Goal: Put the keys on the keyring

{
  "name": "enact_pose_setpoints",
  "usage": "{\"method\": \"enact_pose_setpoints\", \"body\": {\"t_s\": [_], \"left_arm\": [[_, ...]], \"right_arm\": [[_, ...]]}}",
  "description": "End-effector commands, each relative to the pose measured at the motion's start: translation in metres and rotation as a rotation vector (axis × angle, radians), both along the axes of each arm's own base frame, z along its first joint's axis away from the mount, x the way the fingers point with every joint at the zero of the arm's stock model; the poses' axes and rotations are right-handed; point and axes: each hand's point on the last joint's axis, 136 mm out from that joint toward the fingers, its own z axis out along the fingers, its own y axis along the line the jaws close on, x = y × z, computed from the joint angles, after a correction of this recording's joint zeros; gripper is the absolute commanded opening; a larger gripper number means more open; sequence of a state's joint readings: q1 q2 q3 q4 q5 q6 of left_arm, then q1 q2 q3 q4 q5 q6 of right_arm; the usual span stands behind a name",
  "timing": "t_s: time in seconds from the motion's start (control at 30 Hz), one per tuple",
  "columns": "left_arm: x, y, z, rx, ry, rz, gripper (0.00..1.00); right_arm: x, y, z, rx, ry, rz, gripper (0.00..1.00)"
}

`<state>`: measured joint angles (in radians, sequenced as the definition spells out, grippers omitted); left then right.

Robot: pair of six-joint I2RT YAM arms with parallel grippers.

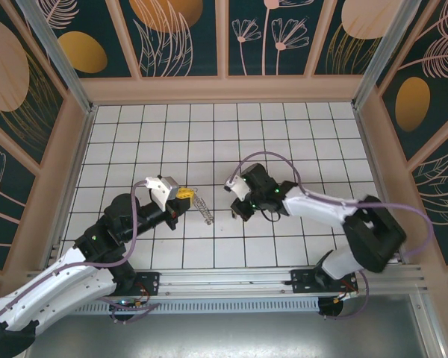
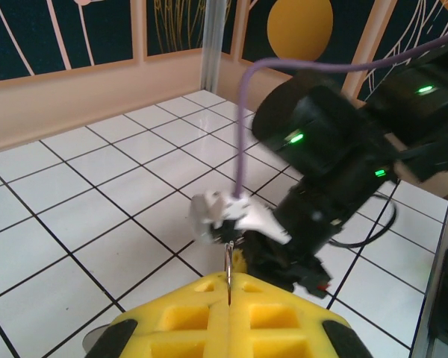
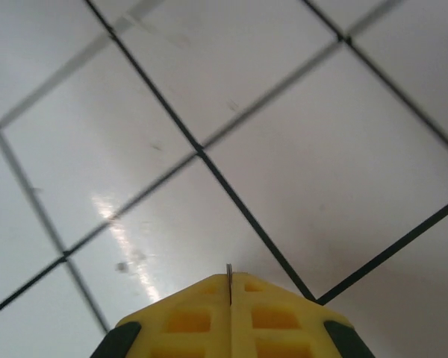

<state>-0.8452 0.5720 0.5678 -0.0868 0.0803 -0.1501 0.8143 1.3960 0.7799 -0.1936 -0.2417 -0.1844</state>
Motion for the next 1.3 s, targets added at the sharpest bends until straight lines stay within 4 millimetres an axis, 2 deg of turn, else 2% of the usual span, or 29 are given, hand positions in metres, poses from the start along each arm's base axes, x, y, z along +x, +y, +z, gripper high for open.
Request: {"method": "enact_pose_setpoints", "body": {"t_s": [0.0,0.17,0.23,0.33,0.5,0.7,0.9,1.03,1.27], "left_arm": [[-0.002,-0.001,0.01,-0.023,-0.028,-0.017,0.0],[-0.004,-0.004,0.019,-0.028,-0.049,-0.039,0.0],[-0.009,-0.009,0.024,-0.031,-0.063,-0.081,0.0],[-0.023,-0.02,0.032,-0.038,-0.08,-0.186,0.0],[-0.042,-0.036,0.029,-0.02,-0.062,-0.346,0.0],[-0.048,-0.04,0.027,-0.027,-0.06,-0.393,0.0],[-0.052,-0.045,0.025,-0.024,-0.053,-0.427,0.0],[-0.051,-0.047,0.023,-0.015,-0.05,-0.434,0.0],[-0.05,-0.048,0.021,-0.011,-0.051,-0.436,0.0]], "right_arm": [[-0.009,0.015,0.062,0.171,-0.219,0.086,0.0],[-0.042,0.016,0.139,0.453,-0.424,0.188,0.0],[-0.055,0.015,0.158,0.534,-0.458,0.231,0.0],[-0.068,0.015,0.178,0.59,-0.472,0.293,0.0],[-0.09,0.016,0.203,0.667,-0.483,0.402,0.0],[-0.099,0.016,0.214,0.687,-0.471,0.448,0.0],[-0.097,0.022,0.216,0.68,-0.428,0.446,0.0],[-0.091,0.025,0.215,0.669,-0.418,0.424,0.0],[-0.096,0.027,0.212,0.677,-0.392,0.448,0.0]]}}
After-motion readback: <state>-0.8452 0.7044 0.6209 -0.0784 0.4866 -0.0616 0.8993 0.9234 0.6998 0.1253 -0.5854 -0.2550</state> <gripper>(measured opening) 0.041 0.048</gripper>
